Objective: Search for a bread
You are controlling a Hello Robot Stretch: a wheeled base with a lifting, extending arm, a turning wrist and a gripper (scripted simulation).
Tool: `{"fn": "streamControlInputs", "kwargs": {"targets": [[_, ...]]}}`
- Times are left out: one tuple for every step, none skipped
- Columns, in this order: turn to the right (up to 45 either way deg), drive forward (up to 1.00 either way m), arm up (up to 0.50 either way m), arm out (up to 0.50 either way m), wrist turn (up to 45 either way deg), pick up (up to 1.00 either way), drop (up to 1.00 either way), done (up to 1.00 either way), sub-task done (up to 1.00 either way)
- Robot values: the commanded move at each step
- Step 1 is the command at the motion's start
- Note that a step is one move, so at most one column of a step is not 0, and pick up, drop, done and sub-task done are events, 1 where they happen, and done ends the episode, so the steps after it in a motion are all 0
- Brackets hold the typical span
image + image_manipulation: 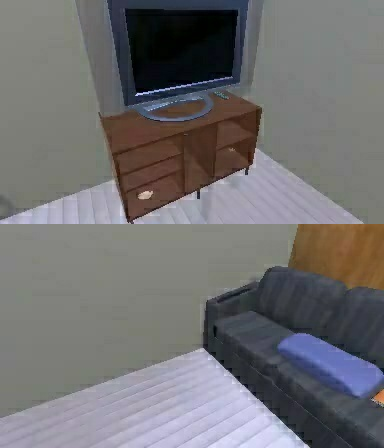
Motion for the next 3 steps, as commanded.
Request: {"fn": "streamControlInputs", "kwargs": {"targets": [[-42.0,0.00,0.00,0.00,0.0,0.00,0.00,0.00,0.00],[0.0,0.60,0.00,0.00,0.0,0.00,0.00,0.00,0.00],[-15.0,0.00,0.00,0.00,0.0,0.00,0.00,0.00,0.00]]}}
